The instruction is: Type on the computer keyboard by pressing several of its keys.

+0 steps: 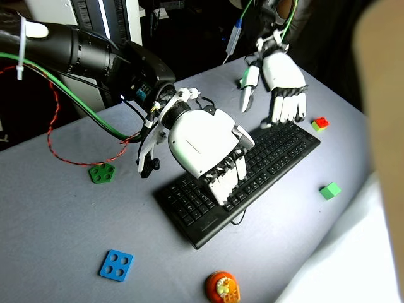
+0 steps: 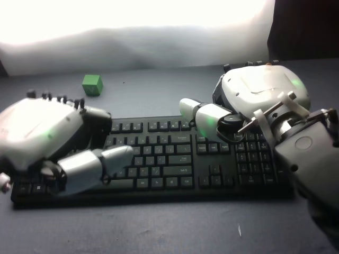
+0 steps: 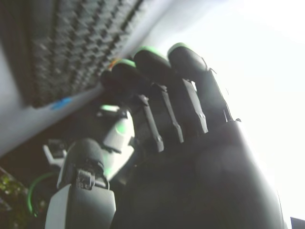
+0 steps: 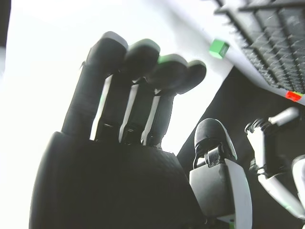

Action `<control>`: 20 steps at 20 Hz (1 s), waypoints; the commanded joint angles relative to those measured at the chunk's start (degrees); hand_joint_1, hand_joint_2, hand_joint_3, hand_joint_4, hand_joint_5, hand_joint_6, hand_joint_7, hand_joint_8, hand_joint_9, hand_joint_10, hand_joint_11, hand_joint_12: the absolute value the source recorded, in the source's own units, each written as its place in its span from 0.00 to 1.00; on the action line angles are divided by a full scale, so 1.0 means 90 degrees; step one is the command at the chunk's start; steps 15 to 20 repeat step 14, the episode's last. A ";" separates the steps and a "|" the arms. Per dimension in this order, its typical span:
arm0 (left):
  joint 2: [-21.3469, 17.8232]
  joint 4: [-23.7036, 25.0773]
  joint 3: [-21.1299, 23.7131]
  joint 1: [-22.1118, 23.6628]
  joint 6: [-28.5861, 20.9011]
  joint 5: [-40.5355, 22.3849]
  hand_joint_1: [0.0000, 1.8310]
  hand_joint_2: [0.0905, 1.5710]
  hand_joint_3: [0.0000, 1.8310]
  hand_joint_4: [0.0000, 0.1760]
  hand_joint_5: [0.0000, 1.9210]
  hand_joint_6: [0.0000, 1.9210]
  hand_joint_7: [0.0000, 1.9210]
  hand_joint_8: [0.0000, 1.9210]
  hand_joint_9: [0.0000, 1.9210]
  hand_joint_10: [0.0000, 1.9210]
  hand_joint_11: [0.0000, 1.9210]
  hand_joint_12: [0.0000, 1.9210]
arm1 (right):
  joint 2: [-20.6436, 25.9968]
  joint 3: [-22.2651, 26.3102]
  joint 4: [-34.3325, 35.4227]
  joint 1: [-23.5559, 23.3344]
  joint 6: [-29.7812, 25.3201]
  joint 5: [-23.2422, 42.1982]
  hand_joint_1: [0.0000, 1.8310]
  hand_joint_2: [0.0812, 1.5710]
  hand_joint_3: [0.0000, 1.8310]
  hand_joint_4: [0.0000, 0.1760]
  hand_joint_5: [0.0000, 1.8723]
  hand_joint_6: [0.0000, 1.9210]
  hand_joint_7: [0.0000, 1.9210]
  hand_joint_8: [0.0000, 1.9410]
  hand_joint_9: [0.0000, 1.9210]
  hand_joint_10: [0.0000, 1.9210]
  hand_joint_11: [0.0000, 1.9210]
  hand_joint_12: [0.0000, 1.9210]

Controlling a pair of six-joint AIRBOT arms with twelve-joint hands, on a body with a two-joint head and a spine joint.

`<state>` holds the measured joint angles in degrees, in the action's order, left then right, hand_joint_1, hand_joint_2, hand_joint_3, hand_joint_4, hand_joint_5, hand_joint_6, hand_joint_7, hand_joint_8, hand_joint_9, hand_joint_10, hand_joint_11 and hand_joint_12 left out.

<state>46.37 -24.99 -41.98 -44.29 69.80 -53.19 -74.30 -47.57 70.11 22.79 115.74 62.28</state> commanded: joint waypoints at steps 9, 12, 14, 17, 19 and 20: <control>-0.0065 0.1105 -0.0067 0.0873 -0.0613 0.0447 0.17 0.92 0.01 0.00 0.48 0.99 0.56 0.97 0.55 1.00 0.53 1.00 | 0.1061 0.0015 -0.2678 -0.0265 -0.1088 -0.2339 0.28 0.94 0.01 1.00 0.68 1.00 0.73 1.00 0.76 1.00 0.74 1.00; -0.0063 0.1271 -0.0184 0.0969 -0.0778 0.0457 0.22 0.94 0.01 0.00 0.51 0.98 0.56 0.98 0.56 1.00 0.53 1.00 | 0.1391 0.0016 -0.3674 -0.0267 -0.2132 -0.2953 0.27 0.96 0.01 1.00 0.68 1.00 0.73 1.00 0.75 1.00 0.74 1.00; -0.0064 0.1429 -0.0240 0.1038 -0.0916 0.0555 0.23 0.95 0.01 0.00 0.50 0.99 0.56 0.98 0.56 1.00 0.53 1.00 | 0.1610 0.0014 -0.4823 -0.0279 -0.3080 -0.3322 0.27 0.96 0.01 1.00 0.67 1.00 0.72 1.00 0.74 1.00 0.73 1.00; -0.0064 0.1429 -0.0240 0.1038 -0.0916 0.0555 0.23 0.95 0.01 0.00 0.50 0.99 0.56 0.98 0.56 1.00 0.53 1.00 | 0.1610 0.0014 -0.4823 -0.0279 -0.3080 -0.3322 0.27 0.96 0.01 1.00 0.67 1.00 0.72 1.00 0.74 1.00 0.73 1.00; -0.0064 0.1429 -0.0240 0.1038 -0.0916 0.0555 0.23 0.95 0.01 0.00 0.50 0.99 0.56 0.98 0.56 1.00 0.53 1.00 | 0.1610 0.0014 -0.4823 -0.0279 -0.3080 -0.3322 0.27 0.96 0.01 1.00 0.67 1.00 0.72 1.00 0.74 1.00 0.73 1.00; -0.0064 0.1429 -0.0240 0.1038 -0.0916 0.0555 0.23 0.95 0.01 0.00 0.50 0.99 0.56 0.98 0.56 1.00 0.53 1.00 | 0.1610 0.0014 -0.4823 -0.0279 -0.3080 -0.3322 0.27 0.96 0.01 1.00 0.67 1.00 0.72 1.00 0.74 1.00 0.73 1.00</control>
